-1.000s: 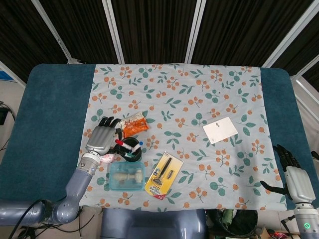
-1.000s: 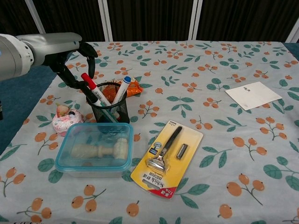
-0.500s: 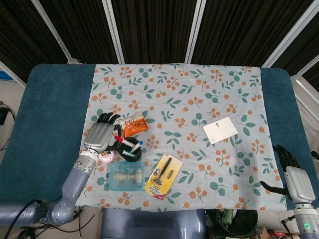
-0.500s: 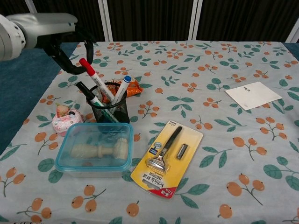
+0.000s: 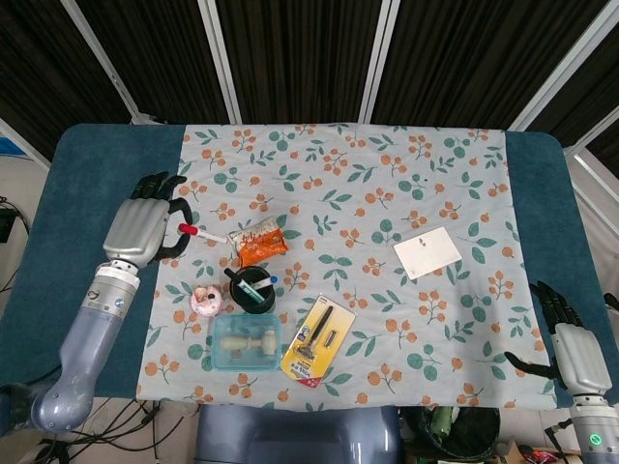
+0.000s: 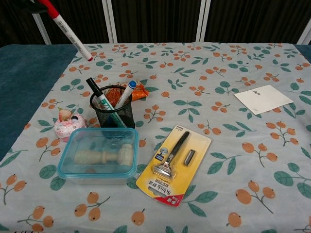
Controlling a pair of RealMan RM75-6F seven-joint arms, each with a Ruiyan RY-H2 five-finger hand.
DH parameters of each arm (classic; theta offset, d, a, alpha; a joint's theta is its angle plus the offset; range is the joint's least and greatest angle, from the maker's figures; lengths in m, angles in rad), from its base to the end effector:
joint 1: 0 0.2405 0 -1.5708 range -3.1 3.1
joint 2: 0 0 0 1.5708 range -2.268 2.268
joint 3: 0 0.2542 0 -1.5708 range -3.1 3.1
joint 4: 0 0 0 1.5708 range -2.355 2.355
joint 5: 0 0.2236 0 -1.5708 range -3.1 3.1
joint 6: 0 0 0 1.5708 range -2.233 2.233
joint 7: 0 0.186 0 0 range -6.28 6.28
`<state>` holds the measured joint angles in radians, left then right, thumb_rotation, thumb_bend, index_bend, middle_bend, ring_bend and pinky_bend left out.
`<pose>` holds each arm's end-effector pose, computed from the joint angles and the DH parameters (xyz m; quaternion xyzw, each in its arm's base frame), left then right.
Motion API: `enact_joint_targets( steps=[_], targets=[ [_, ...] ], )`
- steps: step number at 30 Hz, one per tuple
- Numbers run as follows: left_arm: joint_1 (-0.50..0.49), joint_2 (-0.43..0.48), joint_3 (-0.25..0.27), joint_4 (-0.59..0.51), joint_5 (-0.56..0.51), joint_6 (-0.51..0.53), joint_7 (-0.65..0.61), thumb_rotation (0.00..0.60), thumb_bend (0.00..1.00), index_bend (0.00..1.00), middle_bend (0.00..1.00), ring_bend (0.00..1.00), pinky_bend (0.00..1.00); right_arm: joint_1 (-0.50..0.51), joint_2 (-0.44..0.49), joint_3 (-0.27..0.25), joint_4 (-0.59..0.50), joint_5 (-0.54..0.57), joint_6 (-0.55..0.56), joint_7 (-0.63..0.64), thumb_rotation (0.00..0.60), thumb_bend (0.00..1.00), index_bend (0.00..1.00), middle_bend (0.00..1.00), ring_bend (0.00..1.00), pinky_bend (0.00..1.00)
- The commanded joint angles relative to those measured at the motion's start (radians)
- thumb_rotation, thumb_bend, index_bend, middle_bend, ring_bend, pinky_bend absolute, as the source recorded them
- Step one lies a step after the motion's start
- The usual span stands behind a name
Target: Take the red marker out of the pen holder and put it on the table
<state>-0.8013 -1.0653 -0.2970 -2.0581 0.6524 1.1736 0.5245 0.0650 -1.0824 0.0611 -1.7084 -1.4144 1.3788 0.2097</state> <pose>-0.0984 0.3814 0.1097 -0.6507 -0.4225 -0.3853 0.4996 -0.3214 -0.2173 0.1364 0.5211 -0.5153 0.4183 0.5367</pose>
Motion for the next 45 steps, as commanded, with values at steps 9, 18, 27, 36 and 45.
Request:
enact_joint_targets(
  steps=[9,18,27,36,45],
  targets=[
    [0.038,-0.047,0.078,0.117,0.024,-0.069,-0.069,0.600,0.36,0.54,0.11,0.00,0.06,0.000,0.000,0.001,-0.001,0.003,0.000,-0.002,0.600,0.24,0.00,0.00,0.00,0.13],
    [0.027,-0.145,0.109,0.162,0.032,-0.070,-0.059,0.600,0.34,0.53,0.11,0.00,0.06,-0.002,0.001,0.001,0.001,0.002,0.001,0.001,0.600,0.24,0.00,0.00,0.00,0.13],
    [0.048,-0.143,0.122,0.171,0.056,-0.056,-0.079,0.600,0.18,0.28,0.06,0.00,0.06,-0.001,0.005,-0.002,0.003,-0.001,-0.002,0.006,0.600,0.24,0.00,0.00,0.00,0.13],
    [0.151,-0.073,0.173,0.140,0.246,-0.011,-0.194,0.600,0.17,0.12,0.02,0.00,0.05,-0.003,0.003,-0.002,0.006,0.000,0.000,-0.003,0.600,0.24,0.00,0.00,0.00,0.13],
    [0.361,-0.043,0.338,0.200,0.623,0.202,-0.297,0.600,0.09,0.00,0.00,0.00,0.00,-0.001,0.000,-0.004,0.012,-0.007,0.000,-0.005,0.600,0.24,0.00,0.00,0.00,0.13]
  ],
)
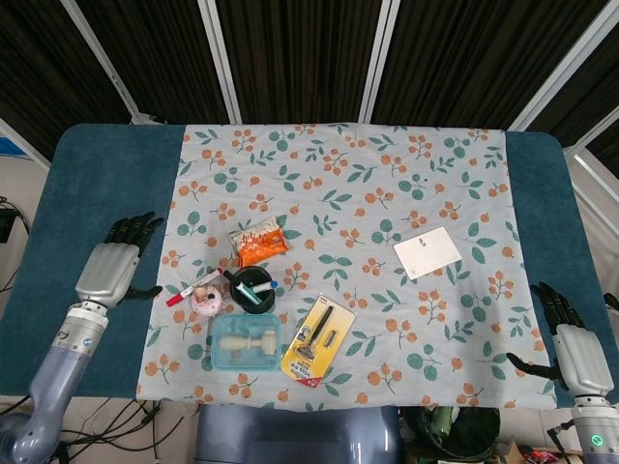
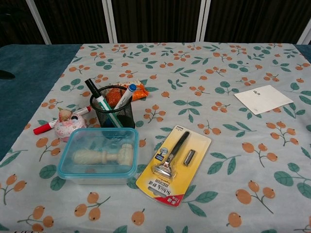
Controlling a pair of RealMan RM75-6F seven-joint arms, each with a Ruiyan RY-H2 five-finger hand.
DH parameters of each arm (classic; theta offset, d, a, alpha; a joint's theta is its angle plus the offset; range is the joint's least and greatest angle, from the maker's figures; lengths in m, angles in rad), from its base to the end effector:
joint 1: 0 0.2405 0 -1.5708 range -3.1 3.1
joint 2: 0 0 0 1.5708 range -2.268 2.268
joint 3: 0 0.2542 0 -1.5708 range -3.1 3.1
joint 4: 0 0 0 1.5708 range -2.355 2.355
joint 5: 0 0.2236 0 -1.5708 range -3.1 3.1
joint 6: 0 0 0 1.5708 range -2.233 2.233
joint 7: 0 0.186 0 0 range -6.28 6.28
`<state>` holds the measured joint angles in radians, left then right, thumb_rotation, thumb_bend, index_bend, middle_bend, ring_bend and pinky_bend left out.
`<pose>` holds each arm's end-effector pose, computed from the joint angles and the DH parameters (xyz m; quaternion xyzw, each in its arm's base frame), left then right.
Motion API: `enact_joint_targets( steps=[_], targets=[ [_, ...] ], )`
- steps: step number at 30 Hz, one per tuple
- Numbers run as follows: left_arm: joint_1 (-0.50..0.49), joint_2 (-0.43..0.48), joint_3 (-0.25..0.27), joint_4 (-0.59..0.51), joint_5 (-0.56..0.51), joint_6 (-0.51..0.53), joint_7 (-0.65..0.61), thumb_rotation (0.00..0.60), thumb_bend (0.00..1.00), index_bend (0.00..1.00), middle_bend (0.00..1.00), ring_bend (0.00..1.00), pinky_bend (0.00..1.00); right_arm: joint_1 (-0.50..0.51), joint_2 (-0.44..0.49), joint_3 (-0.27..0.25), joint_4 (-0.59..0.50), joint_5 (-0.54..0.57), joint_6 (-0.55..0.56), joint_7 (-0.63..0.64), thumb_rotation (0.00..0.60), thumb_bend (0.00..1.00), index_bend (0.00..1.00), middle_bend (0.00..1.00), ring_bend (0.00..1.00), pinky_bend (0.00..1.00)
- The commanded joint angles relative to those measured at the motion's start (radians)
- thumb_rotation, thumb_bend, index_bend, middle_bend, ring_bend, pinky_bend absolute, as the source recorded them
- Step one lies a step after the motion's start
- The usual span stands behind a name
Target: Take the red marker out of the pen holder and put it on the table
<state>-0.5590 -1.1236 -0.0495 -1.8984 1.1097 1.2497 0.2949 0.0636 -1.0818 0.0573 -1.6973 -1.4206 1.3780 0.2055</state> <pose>-0.1946 0.3250 0.0869 -0.6684 -0.4069 -0.3715 0.4997 -0.3237 -0.2161 0.1367 0.5265 -0.5115 0.4131 0.5390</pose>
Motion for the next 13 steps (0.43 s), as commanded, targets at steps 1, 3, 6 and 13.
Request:
enact_joint_targets(
  steps=[1,3,6,13],
  targets=[
    [0.145,0.013,0.106,0.052,0.197,0.155,-0.085,0.600,0.08,0.00,0.00,0.00,0.00,0.000,-0.001,-0.001,0.001,-0.002,0.001,-0.001,0.600,0.24,0.00,0.00,0.00,0.13],
    [0.197,0.006,0.135,0.084,0.248,0.209,-0.117,0.600,0.07,0.00,0.00,0.00,0.00,-0.001,-0.002,-0.001,0.002,-0.002,0.003,-0.002,0.600,0.24,0.00,0.00,0.00,0.13],
    [0.264,-0.009,0.162,0.150,0.298,0.278,-0.146,0.600,0.07,0.00,0.00,0.00,0.00,-0.002,-0.002,-0.001,0.002,-0.004,0.006,-0.003,0.600,0.24,0.00,0.00,0.00,0.13],
    [0.335,-0.019,0.168,0.227,0.335,0.321,-0.185,0.600,0.06,0.00,0.00,0.00,0.00,-0.002,-0.004,-0.003,0.004,-0.011,0.010,-0.006,0.600,0.24,0.00,0.00,0.00,0.13]
  ],
)
